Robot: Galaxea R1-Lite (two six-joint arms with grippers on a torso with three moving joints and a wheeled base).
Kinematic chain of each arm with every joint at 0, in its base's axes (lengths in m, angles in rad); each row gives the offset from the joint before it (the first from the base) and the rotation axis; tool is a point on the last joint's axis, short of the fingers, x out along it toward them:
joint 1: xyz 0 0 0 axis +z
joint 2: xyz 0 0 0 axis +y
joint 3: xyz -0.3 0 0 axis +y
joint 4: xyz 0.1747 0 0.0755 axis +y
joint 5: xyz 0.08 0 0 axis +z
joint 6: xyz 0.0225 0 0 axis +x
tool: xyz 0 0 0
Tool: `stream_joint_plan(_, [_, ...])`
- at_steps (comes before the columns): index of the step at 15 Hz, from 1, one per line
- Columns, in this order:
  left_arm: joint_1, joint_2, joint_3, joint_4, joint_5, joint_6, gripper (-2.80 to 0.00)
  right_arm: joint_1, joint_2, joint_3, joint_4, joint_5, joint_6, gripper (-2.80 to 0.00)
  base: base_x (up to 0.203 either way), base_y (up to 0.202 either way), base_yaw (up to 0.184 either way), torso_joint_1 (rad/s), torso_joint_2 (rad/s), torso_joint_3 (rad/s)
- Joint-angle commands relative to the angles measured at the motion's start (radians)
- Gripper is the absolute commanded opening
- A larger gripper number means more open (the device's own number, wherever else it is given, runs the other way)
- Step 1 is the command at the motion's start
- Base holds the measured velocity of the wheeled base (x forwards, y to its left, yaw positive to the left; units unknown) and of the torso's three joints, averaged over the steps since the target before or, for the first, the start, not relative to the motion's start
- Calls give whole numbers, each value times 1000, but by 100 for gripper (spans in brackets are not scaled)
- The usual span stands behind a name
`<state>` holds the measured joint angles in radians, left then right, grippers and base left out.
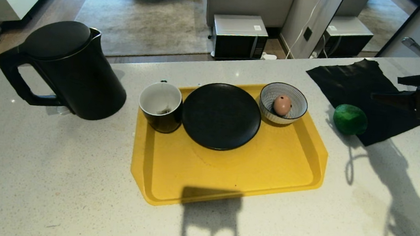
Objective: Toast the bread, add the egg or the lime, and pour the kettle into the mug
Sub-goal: Put the fruit on a plate
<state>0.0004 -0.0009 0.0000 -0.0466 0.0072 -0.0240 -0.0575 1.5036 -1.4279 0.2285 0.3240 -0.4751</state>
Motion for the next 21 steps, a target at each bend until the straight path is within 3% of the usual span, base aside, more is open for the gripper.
stream_joint_plan(1, [1, -1, 17, -1, 0, -1, -280, -26, 44, 1, 6, 4, -36, 0, 0, 0, 0, 0, 0, 0])
stream_joint_plan(11, [0, -1, 17, -1, 0, -1, -280, -32, 63, 21, 8, -7, -42, 0, 0, 0, 0, 0, 0, 0])
stream_joint_plan(14, [1, -1, 17, -1, 0, -1, -280, -24, 59, 45, 83, -131, -43, 0, 0, 0, 0, 0, 0, 0])
stream_joint_plan(21, [1, -1, 17, -1, 0, -1, -280, 17, 75, 43, 115, -145, -43, 0, 0, 0, 0, 0, 0, 0])
